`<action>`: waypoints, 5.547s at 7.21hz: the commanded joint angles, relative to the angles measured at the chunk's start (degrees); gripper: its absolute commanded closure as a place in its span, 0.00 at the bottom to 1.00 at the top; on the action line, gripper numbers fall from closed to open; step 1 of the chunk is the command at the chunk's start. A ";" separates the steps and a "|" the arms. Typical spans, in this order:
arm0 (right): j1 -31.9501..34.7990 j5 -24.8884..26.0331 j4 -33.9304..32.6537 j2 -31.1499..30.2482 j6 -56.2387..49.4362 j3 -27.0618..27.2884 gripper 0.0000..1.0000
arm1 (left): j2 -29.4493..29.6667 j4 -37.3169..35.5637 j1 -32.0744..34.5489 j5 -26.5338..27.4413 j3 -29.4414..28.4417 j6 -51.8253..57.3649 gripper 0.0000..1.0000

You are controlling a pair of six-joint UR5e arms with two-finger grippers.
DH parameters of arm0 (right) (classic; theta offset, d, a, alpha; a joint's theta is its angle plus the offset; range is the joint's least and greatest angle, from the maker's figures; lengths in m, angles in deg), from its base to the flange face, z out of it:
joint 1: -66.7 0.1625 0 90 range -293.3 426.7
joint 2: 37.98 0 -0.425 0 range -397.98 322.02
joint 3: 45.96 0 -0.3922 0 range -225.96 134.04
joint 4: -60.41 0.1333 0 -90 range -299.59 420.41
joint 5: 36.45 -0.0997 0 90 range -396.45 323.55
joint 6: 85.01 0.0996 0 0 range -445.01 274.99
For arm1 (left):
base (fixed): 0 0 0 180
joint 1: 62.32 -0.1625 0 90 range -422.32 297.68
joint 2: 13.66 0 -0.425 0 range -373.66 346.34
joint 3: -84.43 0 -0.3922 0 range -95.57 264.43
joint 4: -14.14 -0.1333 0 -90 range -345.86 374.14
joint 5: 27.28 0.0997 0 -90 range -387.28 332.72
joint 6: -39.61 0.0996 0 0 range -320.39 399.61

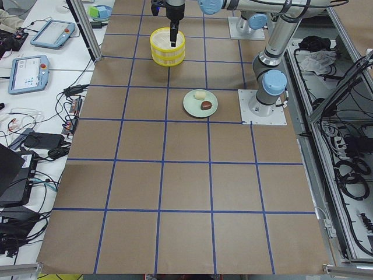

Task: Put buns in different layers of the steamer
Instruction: 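Move the left gripper toward the green plate while the right approaches the steamer, then lower the left gripper over the white bun while the right grips the top tier, then grasp the white bun with the left gripper while the right holds the top tier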

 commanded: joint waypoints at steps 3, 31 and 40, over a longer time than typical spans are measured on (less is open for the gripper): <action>0.06 -0.02 0.00 0.00 0.02 0.05 0.00 | -0.09 -0.09 0.54 0.44 0.36 0.00 0.00; 2.52 -0.99 -21.97 23.55 9.77 10.33 0.40 | 19.07 -3.60 -6.40 0.97 23.81 7.21 0.10; 2.34 -0.99 -20.84 23.12 11.35 9.28 1.00 | 21.54 -3.52 -6.31 0.27 24.00 6.68 1.00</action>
